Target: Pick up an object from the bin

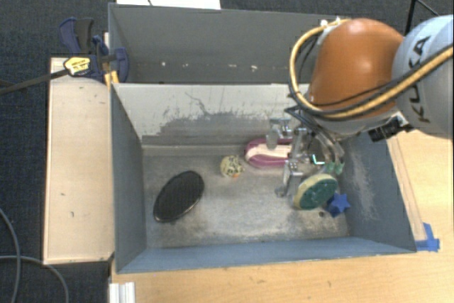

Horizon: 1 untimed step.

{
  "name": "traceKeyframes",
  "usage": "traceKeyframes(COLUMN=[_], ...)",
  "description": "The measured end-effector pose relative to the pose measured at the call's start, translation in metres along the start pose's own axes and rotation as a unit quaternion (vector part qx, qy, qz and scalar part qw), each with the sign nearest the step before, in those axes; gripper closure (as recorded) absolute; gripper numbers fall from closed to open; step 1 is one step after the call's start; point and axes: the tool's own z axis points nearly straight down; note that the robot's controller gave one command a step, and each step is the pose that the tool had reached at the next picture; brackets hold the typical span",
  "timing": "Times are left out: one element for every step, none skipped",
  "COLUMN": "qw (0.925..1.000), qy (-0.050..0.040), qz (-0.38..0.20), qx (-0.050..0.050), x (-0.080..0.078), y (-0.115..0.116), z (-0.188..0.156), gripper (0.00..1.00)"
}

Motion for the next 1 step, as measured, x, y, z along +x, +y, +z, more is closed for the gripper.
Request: traceKeyframes(qw=[0.9986], qy=[-0.0012], qz=[-0.053], qx=[0.001], x=[-0.0074], y=[-0.0672], z=[0.0557], gripper=[0.00])
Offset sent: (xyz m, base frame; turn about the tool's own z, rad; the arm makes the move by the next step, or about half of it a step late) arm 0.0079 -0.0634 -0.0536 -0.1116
